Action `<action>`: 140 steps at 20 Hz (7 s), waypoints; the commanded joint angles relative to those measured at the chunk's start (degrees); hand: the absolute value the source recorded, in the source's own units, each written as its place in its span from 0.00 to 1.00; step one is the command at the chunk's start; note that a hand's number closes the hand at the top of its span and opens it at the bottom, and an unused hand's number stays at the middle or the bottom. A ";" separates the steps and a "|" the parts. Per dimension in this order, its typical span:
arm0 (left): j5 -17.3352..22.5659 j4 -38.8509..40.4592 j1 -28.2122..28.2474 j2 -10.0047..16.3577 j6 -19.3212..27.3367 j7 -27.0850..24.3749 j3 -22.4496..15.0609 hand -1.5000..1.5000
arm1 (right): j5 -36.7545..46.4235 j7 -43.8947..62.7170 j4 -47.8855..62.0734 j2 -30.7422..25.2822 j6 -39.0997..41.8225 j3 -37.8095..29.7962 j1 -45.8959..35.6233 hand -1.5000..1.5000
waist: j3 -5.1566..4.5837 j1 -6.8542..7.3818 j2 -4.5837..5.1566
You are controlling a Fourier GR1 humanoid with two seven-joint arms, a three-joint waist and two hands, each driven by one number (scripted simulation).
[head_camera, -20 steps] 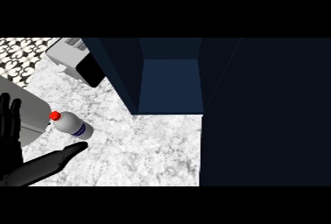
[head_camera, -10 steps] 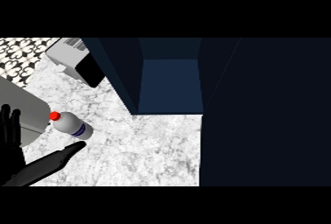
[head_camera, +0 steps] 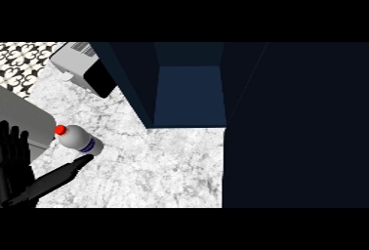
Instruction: Pick up the bottled water, place it into the cabinet and close the cabinet
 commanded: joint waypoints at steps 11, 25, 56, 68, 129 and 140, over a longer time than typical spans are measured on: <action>8.89 34.85 -9.95 0.11 -3.22 -25.56 9.62 0.00 | -2.67 -1.35 -7.93 -1.71 2.15 -1.36 6.06 0.00 | -0.05 -0.34 0.18; 15.50 62.05 -17.41 6.15 -18.66 -40.84 15.08 0.00 | -2.04 -5.54 -9.67 -2.09 5.08 -0.93 14.02 0.00 | -0.06 -0.42 0.20; 11.32 86.18 -27.36 -0.50 -36.65 -62.17 5.41 1.00 | 0.45 -11.29 -6.20 -1.55 8.08 0.16 17.81 0.00 | -0.01 -0.48 -0.08; 26.36 74.67 -30.72 -0.72 -29.56 -47.39 -11.40 1.00 | 1.05 -7.25 -9.09 -0.50 6.56 2.68 18.43 0.00 | 0.07 0.10 -0.53; 30.10 101.71 -77.47 1.39 17.16 -32.35 -26.15 0.00 | -4.16 -12.35 -0.09 -1.41 13.62 -7.15 9.32 0.00 | -0.05 -4.85 2.28; 34.88 94.68 -75.92 0.55 2.35 -42.53 -20.07 0.00 | -6.29 -8.21 -4.48 -1.50 13.24 -5.15 11.34 0.00 | -0.08 -2.29 1.26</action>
